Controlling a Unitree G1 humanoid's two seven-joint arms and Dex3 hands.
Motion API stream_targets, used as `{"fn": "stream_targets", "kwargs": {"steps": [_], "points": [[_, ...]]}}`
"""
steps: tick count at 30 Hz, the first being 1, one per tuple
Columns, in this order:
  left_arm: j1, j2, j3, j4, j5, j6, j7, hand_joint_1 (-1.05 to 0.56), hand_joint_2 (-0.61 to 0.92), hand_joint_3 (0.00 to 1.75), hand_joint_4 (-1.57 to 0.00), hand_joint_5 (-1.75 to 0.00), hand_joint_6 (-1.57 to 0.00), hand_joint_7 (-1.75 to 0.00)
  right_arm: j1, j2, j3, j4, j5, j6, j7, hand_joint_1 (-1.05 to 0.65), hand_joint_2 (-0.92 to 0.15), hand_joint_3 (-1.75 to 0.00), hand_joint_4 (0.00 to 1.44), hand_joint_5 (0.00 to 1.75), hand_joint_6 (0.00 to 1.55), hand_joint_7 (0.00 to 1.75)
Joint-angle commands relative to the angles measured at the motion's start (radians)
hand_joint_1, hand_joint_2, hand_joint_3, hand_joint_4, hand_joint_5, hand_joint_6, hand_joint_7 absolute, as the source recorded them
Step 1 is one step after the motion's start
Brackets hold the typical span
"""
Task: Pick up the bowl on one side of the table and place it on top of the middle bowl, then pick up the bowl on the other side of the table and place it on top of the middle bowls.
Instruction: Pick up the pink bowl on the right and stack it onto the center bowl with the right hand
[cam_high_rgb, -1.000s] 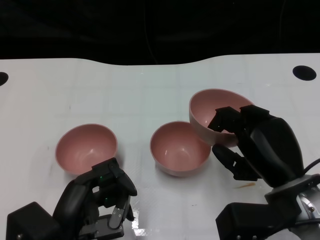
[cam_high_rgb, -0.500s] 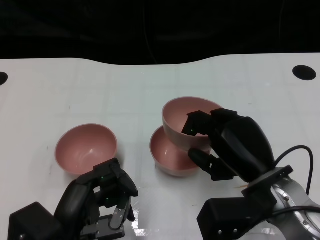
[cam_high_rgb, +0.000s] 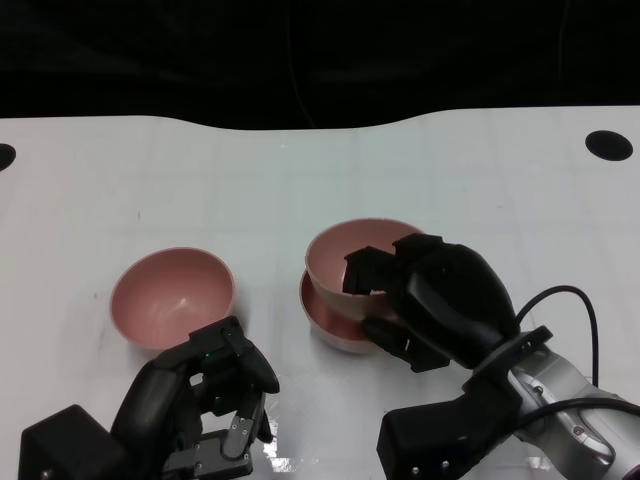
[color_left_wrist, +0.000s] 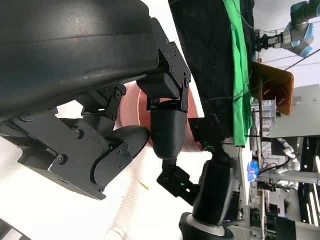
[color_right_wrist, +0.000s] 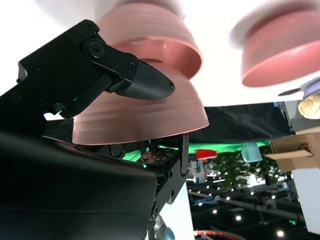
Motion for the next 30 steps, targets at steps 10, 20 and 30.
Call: {"fn": "stream_targets", "kwargs": {"steps": [10,20,30], "points": [[0.009,0.001,0.002,-0.010,-0.001,-0.001,0.010,-0.10,0.50,1.26,-0.78,-1.75,-0.69,-1.51,-0.049,-0.021,0.057,0.044,-0.023,0.023,0.104,-0.32,-0.83,-0.32,0.95,0.96,1.02,0.43],[0.006,0.003,0.004,-0.008,0.001,-0.002,0.009,-0.12,0.49,1.25,-0.78,-1.75,-0.69,-1.50,-0.010,-0.050,0.069,-0.074,-0.021,0.123,0.352,-0.68,-0.92,-0.32,0.37,0.26,0.52,0.00],[0.005,0.007,0.005,-0.013,0.004,0.010,0.012,-0.11,0.51,1.24,-0.79,-1.75,-0.70,-1.49,0.085,-0.086,0.028,-0.277,-0.005,0.203,0.428,-0.76,-0.92,-0.41,0.23,0.19,0.34,0.00]]}}
